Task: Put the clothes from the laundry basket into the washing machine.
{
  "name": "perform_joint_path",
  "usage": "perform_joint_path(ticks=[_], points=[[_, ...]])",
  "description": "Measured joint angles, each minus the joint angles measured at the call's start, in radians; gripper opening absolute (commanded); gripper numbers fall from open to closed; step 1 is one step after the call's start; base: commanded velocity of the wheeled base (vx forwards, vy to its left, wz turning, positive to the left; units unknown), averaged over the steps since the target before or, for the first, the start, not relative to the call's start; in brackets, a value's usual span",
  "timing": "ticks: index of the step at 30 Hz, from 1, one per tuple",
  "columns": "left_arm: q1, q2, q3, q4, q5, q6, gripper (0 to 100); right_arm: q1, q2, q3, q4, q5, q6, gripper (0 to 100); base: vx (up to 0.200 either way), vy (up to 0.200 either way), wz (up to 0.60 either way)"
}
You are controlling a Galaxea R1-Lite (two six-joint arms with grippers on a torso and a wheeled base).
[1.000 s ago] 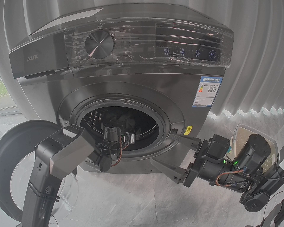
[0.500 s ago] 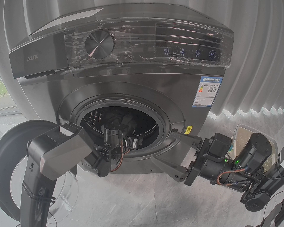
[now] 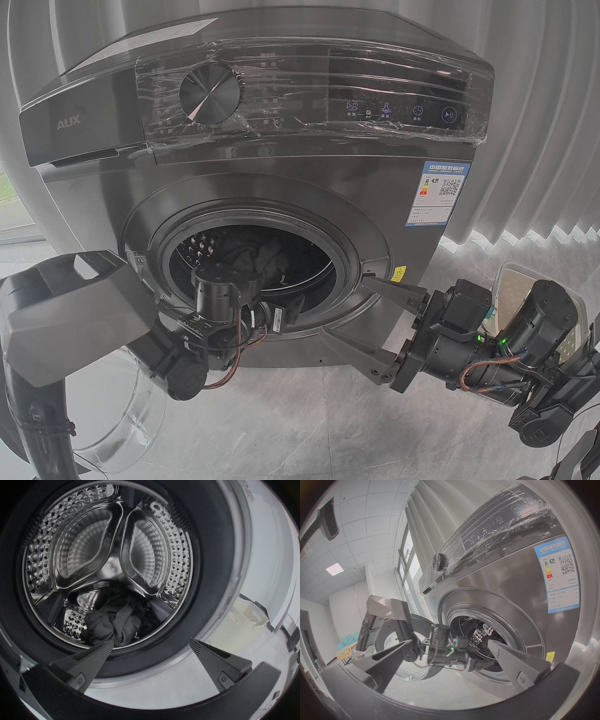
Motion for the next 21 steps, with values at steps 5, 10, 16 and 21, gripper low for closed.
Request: perform_joint_path(ticks=[5, 10, 16, 21], points=[[-0.036, -0.084, 0.148, -0.042, -0.005, -0.015, 100, 0.001, -0.001, 0.001, 0.000, 0.000, 0.000, 100, 0.000, 0.000, 0.00], [-0.084, -0.157, 0.278, -0.123, -0.010, -0.028, 100, 0.003, -0.003, 0.005, 0.000, 0.000, 0.000, 100, 0.000, 0.000, 0.00], [-0.161, -0.266, 0.384, -0.253, 0.011, -0.091, 100, 0.006, -0.036, 0.009, 0.000, -0.004, -0.006, 100, 0.000, 0.000, 0.00], [-0.208, -0.387, 0.432, -0.302, 0.081, -0.146, 100, 0.010, -0.086, 0.014, 0.001, -0.020, -0.014, 100, 0.000, 0.000, 0.00]])
